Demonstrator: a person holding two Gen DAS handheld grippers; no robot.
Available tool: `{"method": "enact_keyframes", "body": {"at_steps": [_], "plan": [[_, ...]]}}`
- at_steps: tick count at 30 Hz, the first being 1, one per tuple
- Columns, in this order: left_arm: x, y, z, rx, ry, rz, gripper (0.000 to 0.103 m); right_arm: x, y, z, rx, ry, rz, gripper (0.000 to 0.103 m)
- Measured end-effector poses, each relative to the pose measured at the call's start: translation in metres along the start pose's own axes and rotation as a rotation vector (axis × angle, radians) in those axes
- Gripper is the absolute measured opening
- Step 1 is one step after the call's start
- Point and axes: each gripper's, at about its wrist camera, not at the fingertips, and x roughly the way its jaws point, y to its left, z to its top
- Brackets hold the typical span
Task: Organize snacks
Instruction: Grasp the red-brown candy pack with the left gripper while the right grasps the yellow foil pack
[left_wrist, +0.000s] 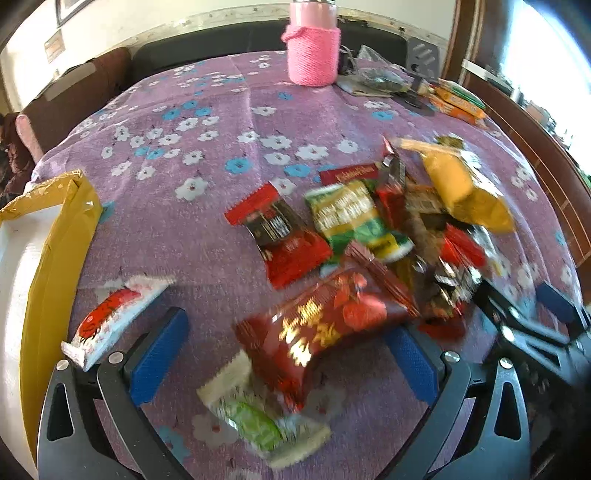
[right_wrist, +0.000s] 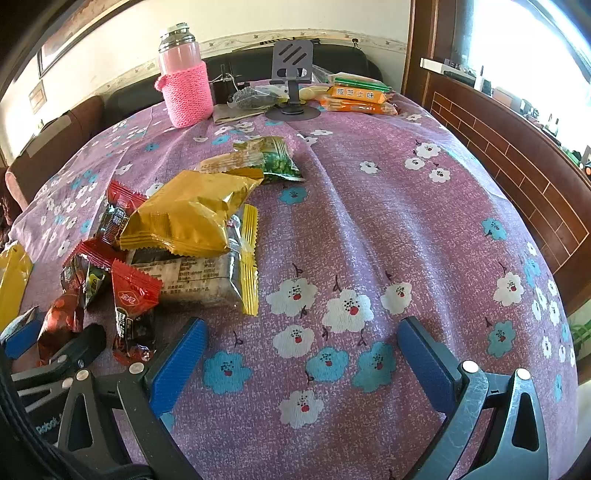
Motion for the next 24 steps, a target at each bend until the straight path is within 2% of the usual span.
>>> {"method": "enact_keyframes", "body": {"at_steps": [4, 9, 12, 15, 17, 19, 21, 22, 23, 24], "plan": [[-0.024, 0.007, -0.013, -0.027, -0.018, -0.122, 0.095, 0.0, 0.0, 0.0, 0.0, 0.0, 0.0, 0.103], [-0.101, 0.029, -0.03, -0.05, -0.195, -0.245, 0.095, 0.0, 0.0, 0.0, 0.0, 0.0, 0.0, 0.103], [-0.153, 0.057, -0.045, -0.073, -0.314, -0.333, 0.095, 0.0, 0.0, 0.0, 0.0, 0.001, 0.0, 0.103], [-0.185, 0.083, -0.05, -0.066, -0.384, -0.335, 0.095, -0.001, -0.001, -0.001, -0.005, 0.013, 0.011, 0.103], [-0.2, 0.103, -0.052, -0.065, -0.421, -0.317, 0.095, -0.001, -0.001, 0.002, 0.018, 0.067, 0.001, 0.103], [-0.214, 0.129, -0.053, -0.074, -0.453, -0.289, 0.095, -0.001, 0.003, 0.005, 0.025, 0.144, -0.016, 0.103], [-0.229, 0.159, -0.054, -0.095, -0.482, -0.257, 0.095, 0.001, 0.006, 0.011, 0.035, 0.266, -0.019, 0.103], [-0.236, 0.171, -0.052, -0.105, -0.496, -0.247, 0.095, -0.001, 0.008, 0.013, 0.051, 0.316, -0.034, 0.094], [-0.244, 0.183, -0.051, -0.111, -0.51, -0.238, 0.095, -0.006, 0.009, 0.014, 0.057, 0.318, -0.045, 0.085], [-0.258, 0.198, -0.048, -0.116, -0.541, -0.218, 0.095, -0.022, 0.01, 0.017, 0.058, 0.284, -0.056, 0.064]]}}
